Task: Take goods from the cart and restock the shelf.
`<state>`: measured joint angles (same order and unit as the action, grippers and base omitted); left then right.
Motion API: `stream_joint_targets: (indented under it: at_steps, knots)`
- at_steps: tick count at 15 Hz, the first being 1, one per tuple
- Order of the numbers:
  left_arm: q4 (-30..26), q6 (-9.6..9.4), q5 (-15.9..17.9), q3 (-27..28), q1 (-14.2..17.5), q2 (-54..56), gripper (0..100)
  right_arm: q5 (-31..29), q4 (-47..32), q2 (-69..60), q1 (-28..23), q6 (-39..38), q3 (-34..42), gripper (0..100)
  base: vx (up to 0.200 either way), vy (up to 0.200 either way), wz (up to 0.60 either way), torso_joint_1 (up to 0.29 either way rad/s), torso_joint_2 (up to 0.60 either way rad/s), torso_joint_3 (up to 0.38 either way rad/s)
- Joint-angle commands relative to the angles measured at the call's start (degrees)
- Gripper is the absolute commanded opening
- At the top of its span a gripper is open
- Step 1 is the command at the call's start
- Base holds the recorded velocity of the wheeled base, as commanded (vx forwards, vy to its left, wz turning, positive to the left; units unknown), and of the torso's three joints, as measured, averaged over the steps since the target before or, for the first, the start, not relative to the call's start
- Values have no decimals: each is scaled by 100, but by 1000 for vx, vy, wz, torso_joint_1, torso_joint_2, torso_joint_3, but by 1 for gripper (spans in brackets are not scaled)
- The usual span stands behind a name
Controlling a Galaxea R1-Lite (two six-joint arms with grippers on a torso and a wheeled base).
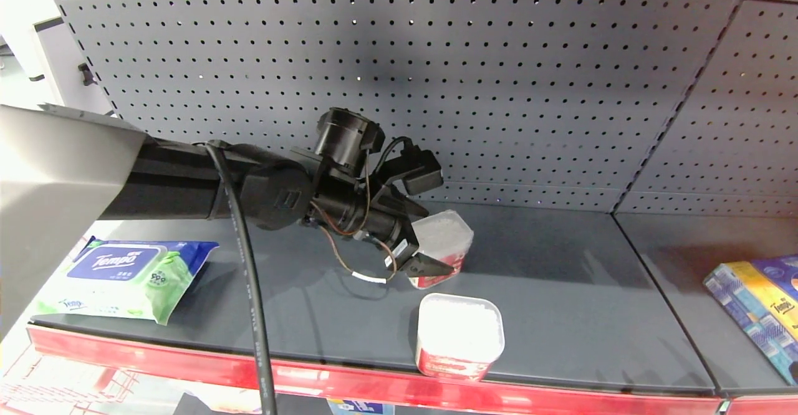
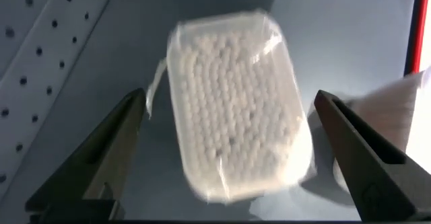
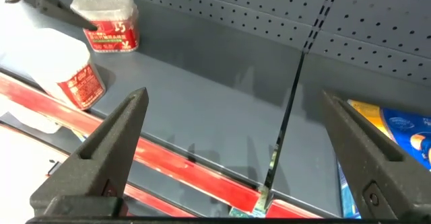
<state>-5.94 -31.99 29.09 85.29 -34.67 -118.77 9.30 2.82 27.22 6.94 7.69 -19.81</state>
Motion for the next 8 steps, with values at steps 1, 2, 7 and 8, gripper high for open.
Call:
stream_joint_targets:
  at_steps: [1,2,7,8]
  knots:
    - [5,0,1,-188,39,223,100,1,-9,20,1,-5,-23,100,0,0,0,0,0,0]
    - [14,0,-17,-363,110,311,100,1,0,20,1,-5,-23,100,0,0,0,0,0,0]
    - [40,0,-202,-513,259,355,100,-7,-9,117,1,-40,-58,100,0,0,0,0,0,0]
    - [49,0,-237,-513,303,355,100,-7,-9,117,1,-49,-58,100,0,0,0,0,0,0]
